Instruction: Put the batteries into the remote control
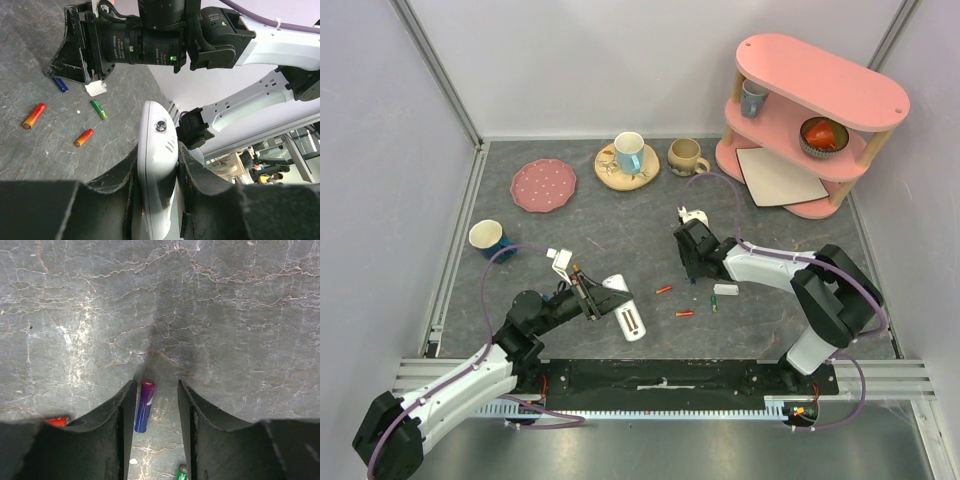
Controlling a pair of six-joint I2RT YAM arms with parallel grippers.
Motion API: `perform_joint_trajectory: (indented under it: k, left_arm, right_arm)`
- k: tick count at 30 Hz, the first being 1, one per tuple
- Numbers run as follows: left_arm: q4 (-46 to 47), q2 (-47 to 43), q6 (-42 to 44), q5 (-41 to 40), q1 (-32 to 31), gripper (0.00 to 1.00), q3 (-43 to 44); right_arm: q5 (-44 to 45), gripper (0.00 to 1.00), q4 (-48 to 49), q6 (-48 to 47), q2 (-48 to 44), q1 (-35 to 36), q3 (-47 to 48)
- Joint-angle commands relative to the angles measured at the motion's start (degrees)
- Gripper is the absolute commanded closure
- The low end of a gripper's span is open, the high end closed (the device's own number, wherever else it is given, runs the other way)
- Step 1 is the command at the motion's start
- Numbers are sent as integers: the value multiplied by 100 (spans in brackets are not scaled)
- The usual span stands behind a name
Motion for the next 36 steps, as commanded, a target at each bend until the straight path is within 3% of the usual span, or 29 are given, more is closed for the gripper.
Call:
perform_joint_trajectory:
  k: [1,9,36]
  left_arm:
    - [116,-24,271,16,20,98,-171]
    - [221,64,227,8,20,98,-224]
    - [327,64,148,78,20,98,-241]
  right_arm:
    - [-172,53,-61,-3,-383,-21,-104]
    - [-445,56,-79,137,-727,23,-491]
    - [-524,67,-158,-3,-428,181,-632]
